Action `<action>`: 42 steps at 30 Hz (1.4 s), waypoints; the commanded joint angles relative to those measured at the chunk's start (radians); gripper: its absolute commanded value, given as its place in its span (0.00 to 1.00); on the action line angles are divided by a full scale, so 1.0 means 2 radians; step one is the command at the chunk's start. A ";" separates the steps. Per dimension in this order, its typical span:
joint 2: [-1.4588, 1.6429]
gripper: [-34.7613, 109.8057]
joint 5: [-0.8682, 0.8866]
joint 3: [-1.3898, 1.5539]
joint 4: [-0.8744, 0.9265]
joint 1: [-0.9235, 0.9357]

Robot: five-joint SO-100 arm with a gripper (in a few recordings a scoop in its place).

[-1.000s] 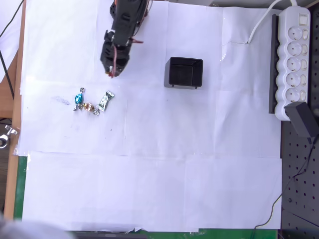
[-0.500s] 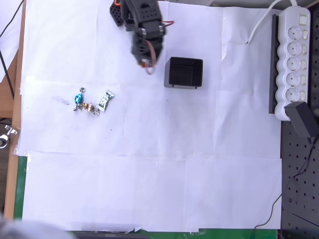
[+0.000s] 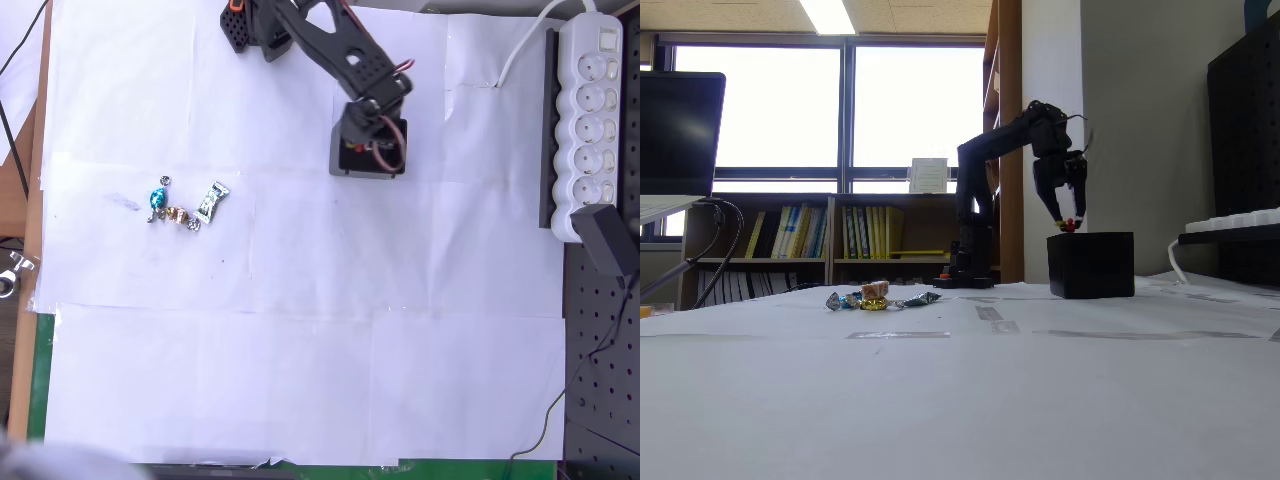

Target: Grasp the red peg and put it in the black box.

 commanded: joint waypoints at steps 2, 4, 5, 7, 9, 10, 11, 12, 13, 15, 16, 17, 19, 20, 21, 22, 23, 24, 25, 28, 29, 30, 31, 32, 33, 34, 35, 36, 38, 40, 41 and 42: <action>-0.004 0.25 0.005 0.050 0.008 -0.027; -0.004 0.25 0.005 0.058 0.008 -0.031; -0.004 0.25 0.002 0.061 0.008 -0.031; -0.004 0.27 -0.003 0.065 0.001 -0.027; -0.005 0.36 -0.012 0.065 -0.010 -0.017; -0.006 0.40 -0.016 0.067 -0.014 -0.013; -0.007 0.45 -0.019 0.070 -0.015 -0.008; -0.007 0.48 -0.022 0.074 -0.015 -0.005; -0.007 0.51 -0.026 0.077 -0.015 -0.001; -0.007 0.60 -0.056 0.082 -0.002 0.002; -0.007 0.60 -0.060 0.082 -0.002 0.005; -0.007 0.61 -0.061 0.084 -0.004 0.010; -0.009 0.61 -0.062 0.090 -0.003 0.016; -0.013 0.61 -0.064 0.092 -0.001 0.018; -0.019 0.61 -0.064 0.093 0.001 0.021; -0.026 0.61 -0.064 0.097 0.004 0.025; -0.031 0.61 -0.064 0.104 0.010 0.027; -0.040 0.60 -0.063 0.115 0.015 0.031; -0.050 0.60 -0.061 0.127 0.020 0.035; -0.084 0.57 -0.062 0.170 0.025 0.057; -0.098 0.52 -0.064 0.177 0.018 0.068; -0.114 0.38 -0.052 0.179 0.000 0.084; -0.130 0.28 -0.031 0.177 -0.023 0.103; -0.145 0.25 -0.044 0.173 -0.032 0.114; -0.163 0.24 -0.060 0.166 -0.044 0.129; -0.179 0.24 -0.074 0.163 -0.051 0.143; -0.197 0.24 -0.092 0.153 -0.062 0.160; -0.220 0.24 -0.117 0.138 -0.071 0.176; -0.268 0.24 -0.165 0.087 -0.078 0.211; -0.334 0.24 -0.206 -0.013 -0.099 0.252; -0.376 0.24 -0.226 -0.089 -0.123 0.272; -0.420 0.24 -0.249 -0.176 -0.153 0.287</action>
